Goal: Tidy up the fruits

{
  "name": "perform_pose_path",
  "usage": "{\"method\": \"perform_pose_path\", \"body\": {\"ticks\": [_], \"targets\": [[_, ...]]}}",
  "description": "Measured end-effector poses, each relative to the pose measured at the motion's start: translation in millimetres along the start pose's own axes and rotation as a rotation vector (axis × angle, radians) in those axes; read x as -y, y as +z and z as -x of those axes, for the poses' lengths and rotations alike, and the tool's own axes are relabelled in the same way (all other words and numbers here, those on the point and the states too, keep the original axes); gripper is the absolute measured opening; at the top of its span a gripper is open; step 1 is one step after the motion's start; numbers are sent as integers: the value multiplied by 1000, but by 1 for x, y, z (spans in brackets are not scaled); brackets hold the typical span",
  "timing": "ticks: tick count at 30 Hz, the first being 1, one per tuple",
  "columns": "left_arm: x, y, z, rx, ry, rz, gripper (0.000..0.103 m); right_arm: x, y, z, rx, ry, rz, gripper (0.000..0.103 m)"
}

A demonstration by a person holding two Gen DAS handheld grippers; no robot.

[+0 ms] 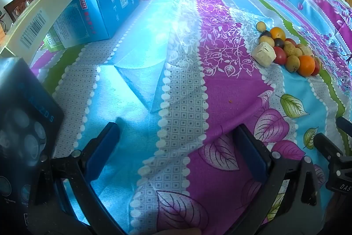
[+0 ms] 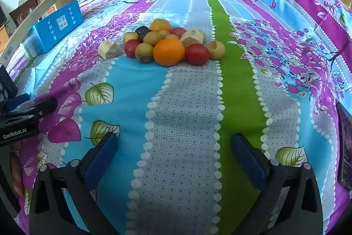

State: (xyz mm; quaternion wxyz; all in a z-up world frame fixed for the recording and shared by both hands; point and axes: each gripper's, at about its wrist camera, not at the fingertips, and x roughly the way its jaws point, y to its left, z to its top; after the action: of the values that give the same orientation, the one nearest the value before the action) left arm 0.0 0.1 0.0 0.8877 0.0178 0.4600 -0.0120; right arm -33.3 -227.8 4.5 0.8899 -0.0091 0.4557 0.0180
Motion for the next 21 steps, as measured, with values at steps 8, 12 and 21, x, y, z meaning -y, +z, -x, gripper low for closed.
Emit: {"method": "perform_pose_path", "body": {"ticks": [8, 12, 21], "targets": [[0, 0, 0, 0, 0, 0, 103, 1, 0, 0, 6, 19, -16, 103], [0, 0, 0, 0, 0, 0, 103, 0, 0, -1, 5, 17, -14, 103], [0, 0, 0, 0, -1, 1, 103, 1, 1, 0, 3, 19, -15, 103]]}}
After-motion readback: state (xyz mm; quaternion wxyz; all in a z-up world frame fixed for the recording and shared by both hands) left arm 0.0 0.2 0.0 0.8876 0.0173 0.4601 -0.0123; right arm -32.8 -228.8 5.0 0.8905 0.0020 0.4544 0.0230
